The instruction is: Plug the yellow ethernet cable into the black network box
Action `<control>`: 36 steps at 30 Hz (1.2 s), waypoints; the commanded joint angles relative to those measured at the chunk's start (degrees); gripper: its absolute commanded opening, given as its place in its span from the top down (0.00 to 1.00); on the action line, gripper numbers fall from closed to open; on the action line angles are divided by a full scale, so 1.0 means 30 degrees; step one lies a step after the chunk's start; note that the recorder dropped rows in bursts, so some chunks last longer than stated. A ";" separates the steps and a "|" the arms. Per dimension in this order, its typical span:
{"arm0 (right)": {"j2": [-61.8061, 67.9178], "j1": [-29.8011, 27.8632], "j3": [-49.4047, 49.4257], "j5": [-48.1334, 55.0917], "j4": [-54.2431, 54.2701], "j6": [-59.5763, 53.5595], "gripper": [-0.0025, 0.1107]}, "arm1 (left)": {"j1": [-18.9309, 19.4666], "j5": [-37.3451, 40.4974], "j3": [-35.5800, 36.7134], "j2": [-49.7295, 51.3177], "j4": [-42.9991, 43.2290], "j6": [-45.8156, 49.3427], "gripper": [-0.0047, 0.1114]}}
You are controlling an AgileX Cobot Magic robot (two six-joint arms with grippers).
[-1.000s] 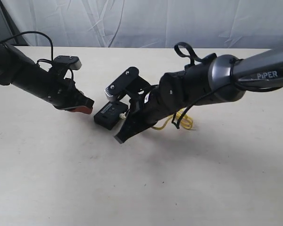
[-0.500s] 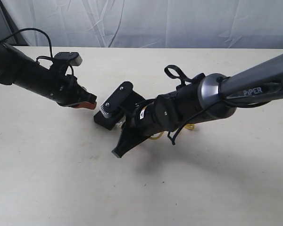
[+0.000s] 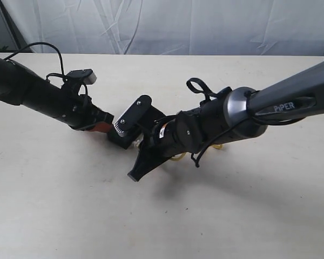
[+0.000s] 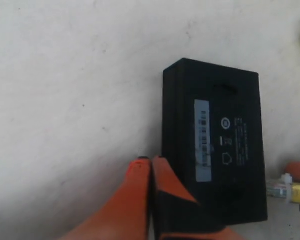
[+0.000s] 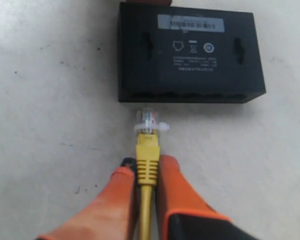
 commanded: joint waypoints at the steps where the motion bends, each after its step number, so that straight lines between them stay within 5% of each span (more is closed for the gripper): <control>1: 0.0246 0.0080 0.0016 -0.0621 -0.0077 -0.0087 0.98 | -0.0009 0.0152 -0.0073 -0.0049 -0.0219 0.0074 0.96; 36: 0.0553 0.0897 -0.0520 -0.2816 0.2651 -0.0087 0.99 | -0.0009 0.1459 -0.0073 -0.0049 0.0045 -0.0082 0.96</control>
